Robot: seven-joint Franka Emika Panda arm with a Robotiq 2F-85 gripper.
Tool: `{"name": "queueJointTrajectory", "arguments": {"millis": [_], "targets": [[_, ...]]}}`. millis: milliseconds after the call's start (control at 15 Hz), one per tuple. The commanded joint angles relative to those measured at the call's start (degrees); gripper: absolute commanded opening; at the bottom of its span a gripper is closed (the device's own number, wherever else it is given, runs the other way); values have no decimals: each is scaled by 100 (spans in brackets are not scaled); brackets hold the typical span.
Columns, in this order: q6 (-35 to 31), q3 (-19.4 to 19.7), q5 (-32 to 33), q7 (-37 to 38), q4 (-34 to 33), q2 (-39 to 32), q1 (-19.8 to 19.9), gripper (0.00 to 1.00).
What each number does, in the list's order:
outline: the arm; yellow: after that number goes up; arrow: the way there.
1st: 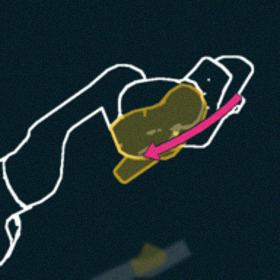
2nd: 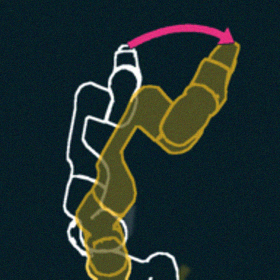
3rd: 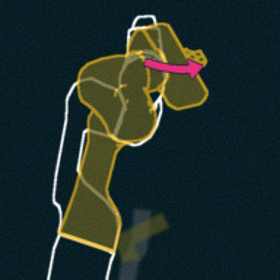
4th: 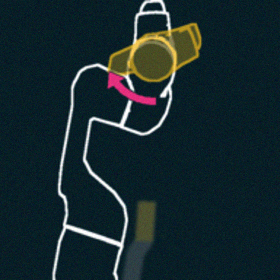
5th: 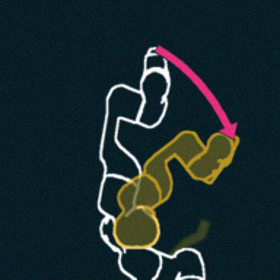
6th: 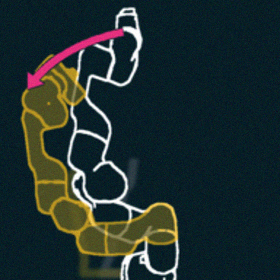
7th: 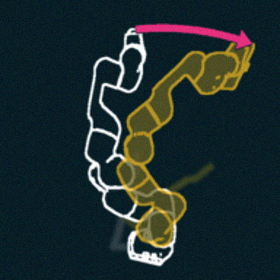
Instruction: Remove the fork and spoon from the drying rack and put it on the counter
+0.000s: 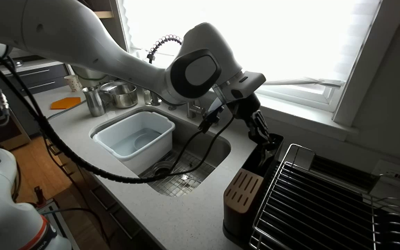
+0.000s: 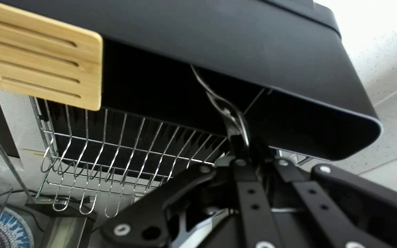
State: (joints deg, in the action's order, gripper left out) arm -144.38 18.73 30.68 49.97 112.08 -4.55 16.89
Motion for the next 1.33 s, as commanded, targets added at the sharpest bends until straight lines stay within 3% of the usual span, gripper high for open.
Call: {"name": "queueJointTrajectory", "arguments": {"millis": [0,333,1267], "targets": [[105,71,296,355,-73,13,-85,2],[60,58,870,1002,-120,192,-79,2],[87,-316,1475,1122,14,1202,35,2]]}}
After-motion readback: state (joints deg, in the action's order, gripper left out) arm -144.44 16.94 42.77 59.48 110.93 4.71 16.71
